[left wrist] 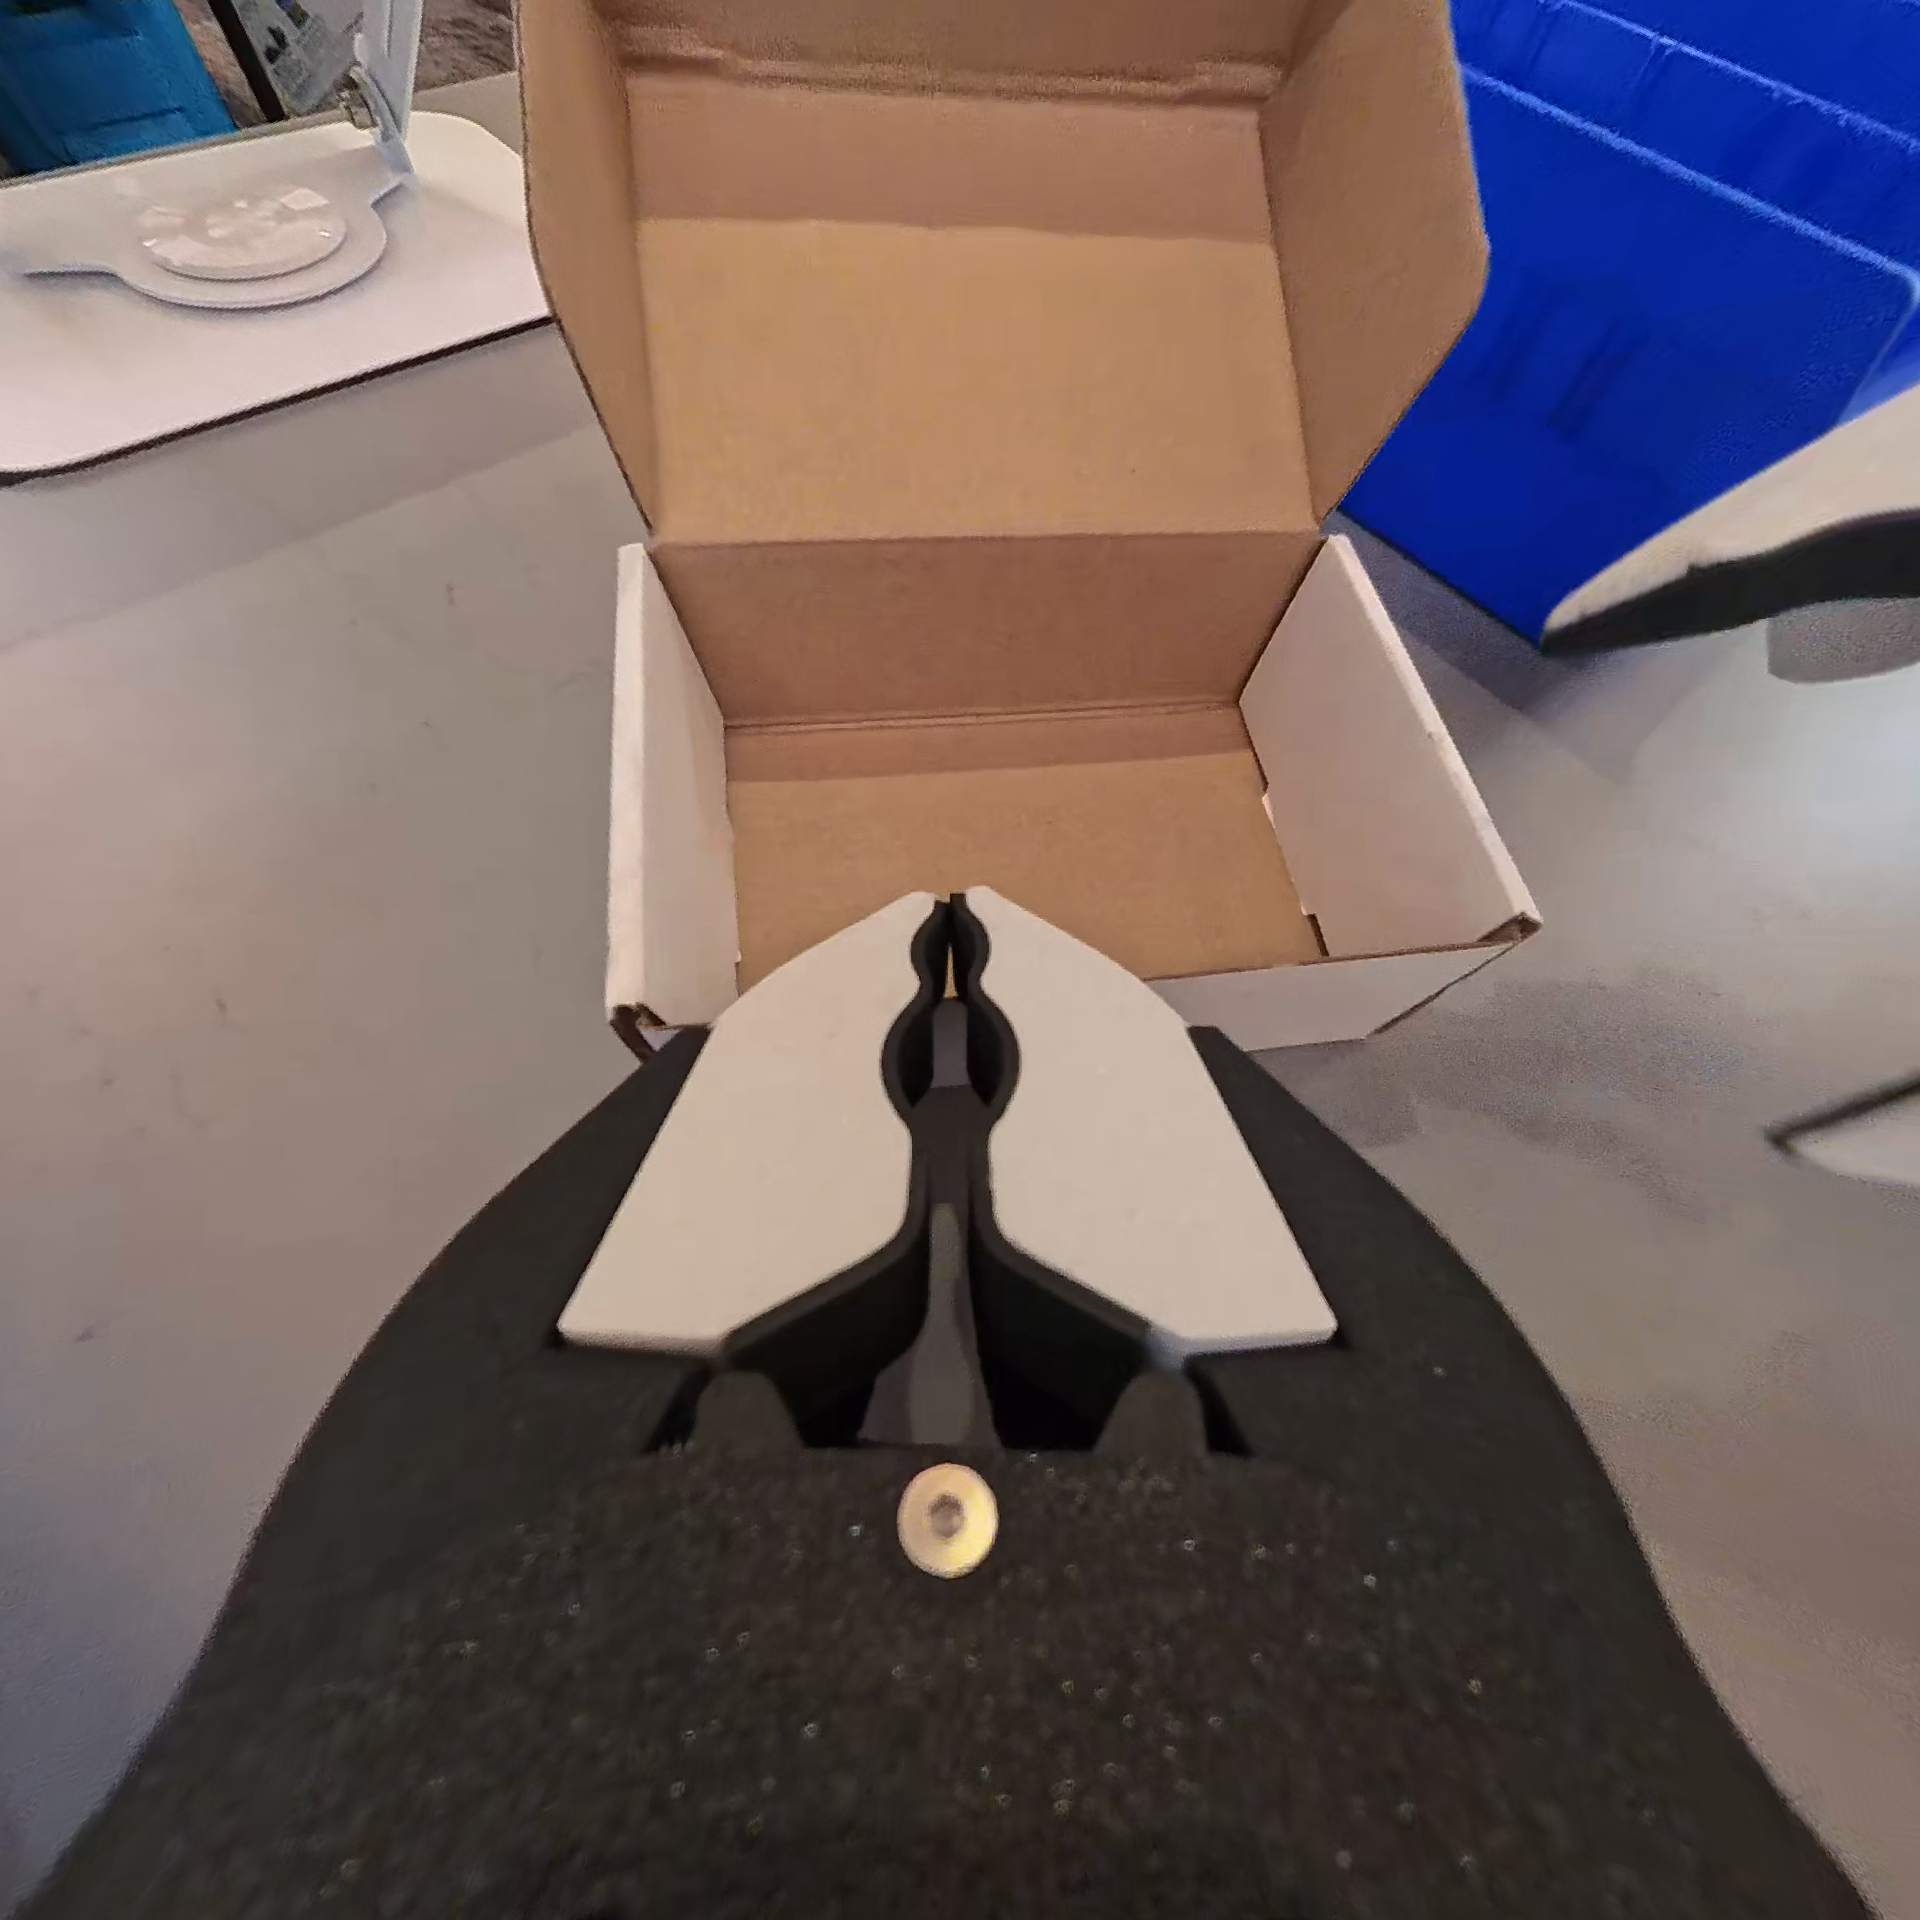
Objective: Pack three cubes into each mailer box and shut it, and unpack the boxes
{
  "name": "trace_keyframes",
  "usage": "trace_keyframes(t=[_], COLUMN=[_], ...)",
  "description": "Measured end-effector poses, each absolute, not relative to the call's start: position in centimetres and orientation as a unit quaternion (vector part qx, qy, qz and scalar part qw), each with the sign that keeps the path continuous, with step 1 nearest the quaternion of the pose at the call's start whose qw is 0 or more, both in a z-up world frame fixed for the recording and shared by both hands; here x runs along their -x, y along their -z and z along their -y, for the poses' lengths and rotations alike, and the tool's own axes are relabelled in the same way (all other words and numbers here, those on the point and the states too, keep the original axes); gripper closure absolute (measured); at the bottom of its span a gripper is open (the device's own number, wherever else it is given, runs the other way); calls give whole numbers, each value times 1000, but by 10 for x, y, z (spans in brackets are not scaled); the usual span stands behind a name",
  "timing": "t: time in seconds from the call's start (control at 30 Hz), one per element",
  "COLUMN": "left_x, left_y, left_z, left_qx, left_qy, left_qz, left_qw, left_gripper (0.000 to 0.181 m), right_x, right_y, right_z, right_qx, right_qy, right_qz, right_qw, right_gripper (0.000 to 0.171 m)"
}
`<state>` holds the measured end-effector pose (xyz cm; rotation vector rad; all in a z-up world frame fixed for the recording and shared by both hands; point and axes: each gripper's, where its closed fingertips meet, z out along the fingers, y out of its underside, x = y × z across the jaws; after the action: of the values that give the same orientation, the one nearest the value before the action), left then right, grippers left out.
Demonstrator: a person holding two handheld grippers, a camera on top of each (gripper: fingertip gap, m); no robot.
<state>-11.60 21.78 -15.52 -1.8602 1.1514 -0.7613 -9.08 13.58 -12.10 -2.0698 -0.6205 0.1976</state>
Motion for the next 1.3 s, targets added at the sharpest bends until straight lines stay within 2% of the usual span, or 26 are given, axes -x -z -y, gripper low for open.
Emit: trace_keyframes(t=[0.07, 0.13, 0.17, 0.2, 0.33, 0.4, 0.43, 0.67, 0.83, 1.0, 1.13, 1.3], left_x=[116, 116, 116, 116, 115, 115, 115, 115, 113, 128, 174, 259], left_y=[155, 156, 156, 156, 155, 156, 156, 155, 134, 120, 96, 35], left_z=[-218, -217, -217, -217, -217, -217, -217, -218, -203, -133, -101, -120], left_qx=[733, 731, 731, 731, 731, 730, 730, 729, 732, 727, 743, 744], left_qy=[297, 296, 297, 298, 303, 302, 302, 303, 349, 389, 395, 388], left_qz=[-461, -463, -464, -463, -463, -465, -466, -466, -434, -465, -464, -482], left_qw=[403, 403, 403, 402, 399, 399, 400, 400, 393, 323, 277, 250], left_gripper=[181, 181, 181, 181, 181, 181, 181, 181, 158, 125, 121, 116], right_x=[79, 73, 69, 70, 70, 69, 66, 66, 65, 65, 65, 65], right_y=[119, 123, 124, 126, 149, 161, 164, 165, 165, 165, 165, 165], right_z=[-138, -134, -134, -135, -149, -156, -158, -160, -160, -159, -159, -159], right_qx=[815, 796, 787, 778, 763, 772, 779, 782, 782, 781, 781, 781], right_qy=[-44, 7, 46, 71, 149, 143, 147, 142, 143, 143, 143, 143], right_qz=[224, 253, 267, 286, 343, 343, 341, 340, 340, 340, 340, 340], right_qw=[533, 550, 554, 555, 527, 515, 505, 503, 503, 504, 504, 504], right_gripper=[93, 87, 90, 95, 93, 95, 101, 101, 101, 101, 101, 102])
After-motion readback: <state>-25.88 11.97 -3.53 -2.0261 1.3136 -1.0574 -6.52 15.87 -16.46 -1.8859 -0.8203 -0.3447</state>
